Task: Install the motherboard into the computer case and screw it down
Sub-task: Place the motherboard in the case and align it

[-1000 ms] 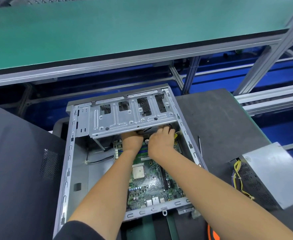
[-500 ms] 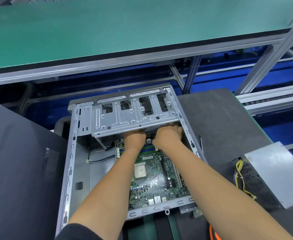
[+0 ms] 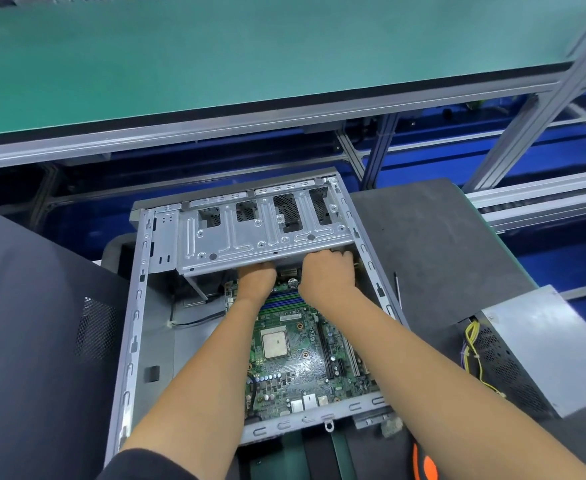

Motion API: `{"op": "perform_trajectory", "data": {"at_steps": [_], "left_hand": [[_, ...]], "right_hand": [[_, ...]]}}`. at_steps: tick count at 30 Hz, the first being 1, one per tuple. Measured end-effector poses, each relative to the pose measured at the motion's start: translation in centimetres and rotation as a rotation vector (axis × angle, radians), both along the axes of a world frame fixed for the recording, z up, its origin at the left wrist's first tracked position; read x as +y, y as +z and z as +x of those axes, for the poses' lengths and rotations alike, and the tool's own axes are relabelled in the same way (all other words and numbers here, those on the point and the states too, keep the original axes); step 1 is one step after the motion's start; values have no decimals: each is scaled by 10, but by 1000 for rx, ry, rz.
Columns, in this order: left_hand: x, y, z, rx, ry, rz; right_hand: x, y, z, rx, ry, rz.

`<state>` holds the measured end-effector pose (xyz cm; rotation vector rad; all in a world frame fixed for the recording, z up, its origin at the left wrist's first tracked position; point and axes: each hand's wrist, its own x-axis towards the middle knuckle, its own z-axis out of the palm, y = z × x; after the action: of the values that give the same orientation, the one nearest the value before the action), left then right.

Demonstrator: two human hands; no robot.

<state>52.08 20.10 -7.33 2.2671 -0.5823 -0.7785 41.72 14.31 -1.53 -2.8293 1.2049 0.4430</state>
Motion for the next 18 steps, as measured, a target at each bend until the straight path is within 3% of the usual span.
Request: {"op": "perform_trajectory", "data": {"at_steps": [2, 4, 7, 11, 15, 18], "left_hand": [[2, -1, 0, 79, -58, -17], [3, -2, 1, 74, -173, 84], [-1, -2, 3, 143, -206, 149], [-2, -4, 5, -25, -183, 2], [-1, -2, 7, -75, -216, 224], [-4, 3, 5, -197, -191, 233]], "right_hand": [[11, 0, -1, 112, 80, -112], [19, -5, -3, 197, 164, -161], [12, -4, -6, 175, 209, -85], [12, -6, -8, 111, 186, 71], [20, -12, -11, 42, 167, 212], [15, -10, -10, -73, 164, 155]]}}
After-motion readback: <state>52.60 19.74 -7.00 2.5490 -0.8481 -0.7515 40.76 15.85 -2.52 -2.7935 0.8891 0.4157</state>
